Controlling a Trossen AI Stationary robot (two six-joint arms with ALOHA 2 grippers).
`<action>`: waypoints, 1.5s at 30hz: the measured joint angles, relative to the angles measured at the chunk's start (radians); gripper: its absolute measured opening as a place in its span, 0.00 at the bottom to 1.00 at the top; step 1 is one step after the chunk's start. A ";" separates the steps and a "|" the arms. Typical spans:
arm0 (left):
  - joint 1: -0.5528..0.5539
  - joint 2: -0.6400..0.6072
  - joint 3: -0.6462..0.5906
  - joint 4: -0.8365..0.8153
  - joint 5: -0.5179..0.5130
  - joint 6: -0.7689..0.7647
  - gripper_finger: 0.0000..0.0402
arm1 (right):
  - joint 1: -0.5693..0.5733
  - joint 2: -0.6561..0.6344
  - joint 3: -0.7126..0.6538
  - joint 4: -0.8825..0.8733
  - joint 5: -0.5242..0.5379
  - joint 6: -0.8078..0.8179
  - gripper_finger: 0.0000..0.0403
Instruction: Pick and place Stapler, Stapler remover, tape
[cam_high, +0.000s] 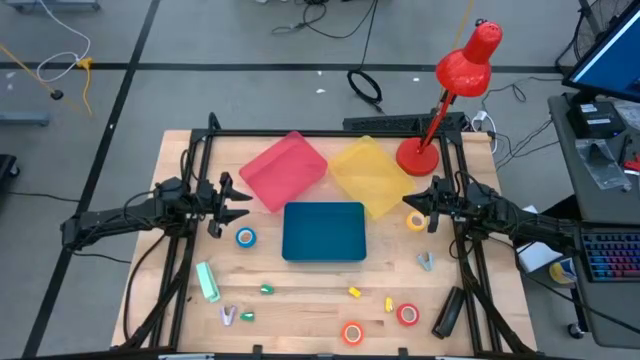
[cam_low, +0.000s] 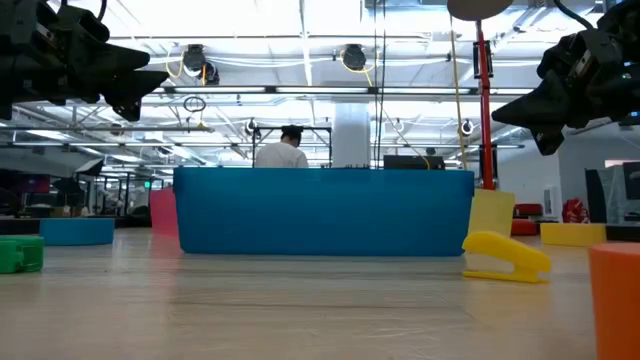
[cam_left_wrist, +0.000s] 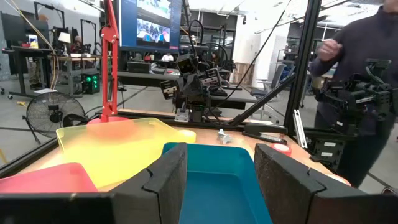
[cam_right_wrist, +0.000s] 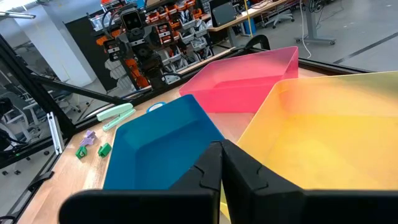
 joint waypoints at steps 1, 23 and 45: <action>0.000 0.000 0.000 0.000 0.000 0.000 0.46 | 0.000 0.000 0.000 0.000 0.000 0.000 0.00; 0.000 0.000 0.000 0.000 0.000 0.000 0.46 | 0.000 0.000 0.000 0.000 0.000 0.000 0.00; 0.000 0.000 0.000 0.030 0.000 0.000 0.46 | 0.000 0.000 0.000 0.000 0.000 0.000 0.00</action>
